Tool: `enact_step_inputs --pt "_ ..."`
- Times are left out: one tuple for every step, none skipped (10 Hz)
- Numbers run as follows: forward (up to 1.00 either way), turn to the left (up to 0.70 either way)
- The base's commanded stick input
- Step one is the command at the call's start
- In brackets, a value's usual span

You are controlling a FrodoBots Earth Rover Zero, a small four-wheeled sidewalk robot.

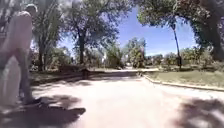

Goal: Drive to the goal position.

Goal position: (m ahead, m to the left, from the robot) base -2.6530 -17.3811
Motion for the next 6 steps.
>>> enact_step_inputs --pt "0.85 0.0" --pt "0.85 0.0" --pt "0.85 0.0" --pt "0.85 0.0" --pt "0.85 0.0" --pt "0.85 0.0"
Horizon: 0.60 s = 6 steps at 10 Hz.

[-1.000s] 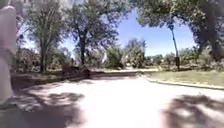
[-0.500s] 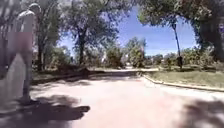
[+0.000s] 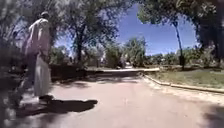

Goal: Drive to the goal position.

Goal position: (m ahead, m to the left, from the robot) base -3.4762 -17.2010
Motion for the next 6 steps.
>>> enact_step_inputs --pt "0.85 0.0" --pt "0.85 0.0" --pt "0.85 0.0" --pt "0.85 0.0" --pt "0.85 0.0" --pt "0.85 0.0"
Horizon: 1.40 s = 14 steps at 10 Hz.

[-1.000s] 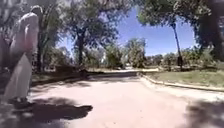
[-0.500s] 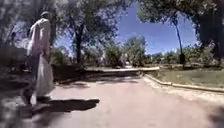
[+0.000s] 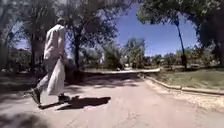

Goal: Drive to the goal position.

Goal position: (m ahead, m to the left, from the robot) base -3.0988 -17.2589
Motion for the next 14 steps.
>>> enact_step_inputs --pt "0.85 0.0" --pt "0.85 0.0" --pt "0.85 0.0" --pt "0.85 0.0" --pt "0.85 0.0" --pt "0.85 0.0" --pt "0.85 0.0" --pt "0.85 0.0" --pt "0.85 0.0" --pt "0.85 0.0" --pt "0.85 0.0" --pt "0.85 0.0" --pt "0.85 0.0" --pt "0.85 0.0"
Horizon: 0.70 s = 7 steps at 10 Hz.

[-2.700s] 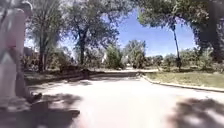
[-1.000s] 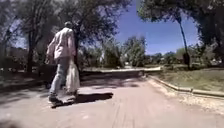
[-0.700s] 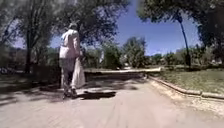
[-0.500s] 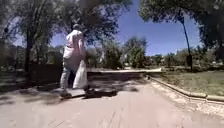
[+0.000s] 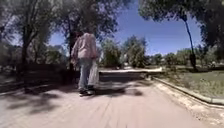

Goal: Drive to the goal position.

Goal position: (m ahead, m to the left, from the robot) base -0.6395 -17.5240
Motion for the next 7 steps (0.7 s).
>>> enact_step_inputs --pt "0.85 0.0" --pt "0.85 0.0" --pt "0.85 0.0" --pt "0.85 0.0" --pt "0.85 0.0" --pt "0.85 0.0" --pt "0.85 0.0"
